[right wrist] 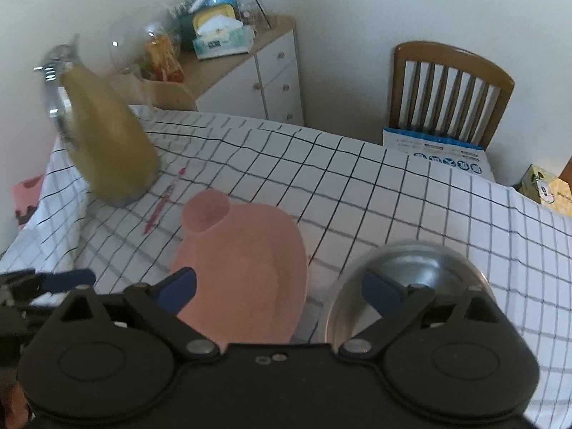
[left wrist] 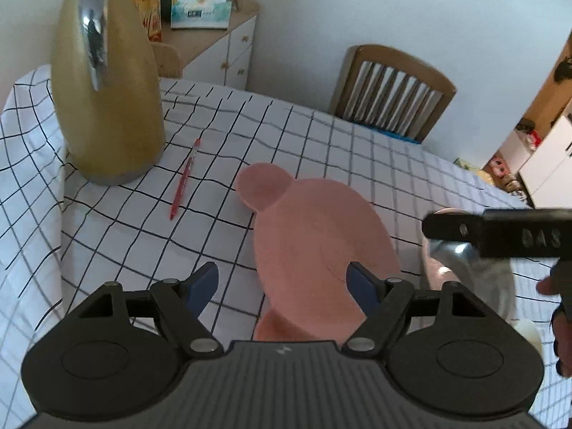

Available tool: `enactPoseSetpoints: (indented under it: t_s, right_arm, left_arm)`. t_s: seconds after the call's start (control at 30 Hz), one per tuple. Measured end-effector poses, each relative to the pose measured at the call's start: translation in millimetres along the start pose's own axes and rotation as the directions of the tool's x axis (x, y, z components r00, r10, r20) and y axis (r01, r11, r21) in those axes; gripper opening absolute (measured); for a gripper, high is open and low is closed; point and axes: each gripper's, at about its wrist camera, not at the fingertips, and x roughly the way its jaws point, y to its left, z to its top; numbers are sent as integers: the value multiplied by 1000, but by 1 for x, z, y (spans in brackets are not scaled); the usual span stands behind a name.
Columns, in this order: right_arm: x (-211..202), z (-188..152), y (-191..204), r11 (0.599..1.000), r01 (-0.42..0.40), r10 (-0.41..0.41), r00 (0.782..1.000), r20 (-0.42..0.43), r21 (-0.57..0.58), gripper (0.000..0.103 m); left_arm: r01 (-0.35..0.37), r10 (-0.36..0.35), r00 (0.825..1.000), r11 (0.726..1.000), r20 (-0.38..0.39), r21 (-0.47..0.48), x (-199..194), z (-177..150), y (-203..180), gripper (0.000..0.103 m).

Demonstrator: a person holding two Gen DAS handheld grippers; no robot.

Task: Organize plates and bowls
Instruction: 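Move both grippers toward the pink bear-shaped plate, then close both grippers on the rim of the pink bear-shaped plate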

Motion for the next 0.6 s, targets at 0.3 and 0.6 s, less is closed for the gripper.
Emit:
enactPoseSetpoints:
  t_s: [0.3,0.6]
  right_arm:
    - [75,31,-16,1000,6,-6,996,-91,-6,82]
    - [119,32,-20,1000,-23,21,983,-183,-8,63]
  left_arm:
    - [-41,36,995,998,-89,-47,64,10,8,68]
    - [-27,16,990,996,-141,-79,92,8,16,53]
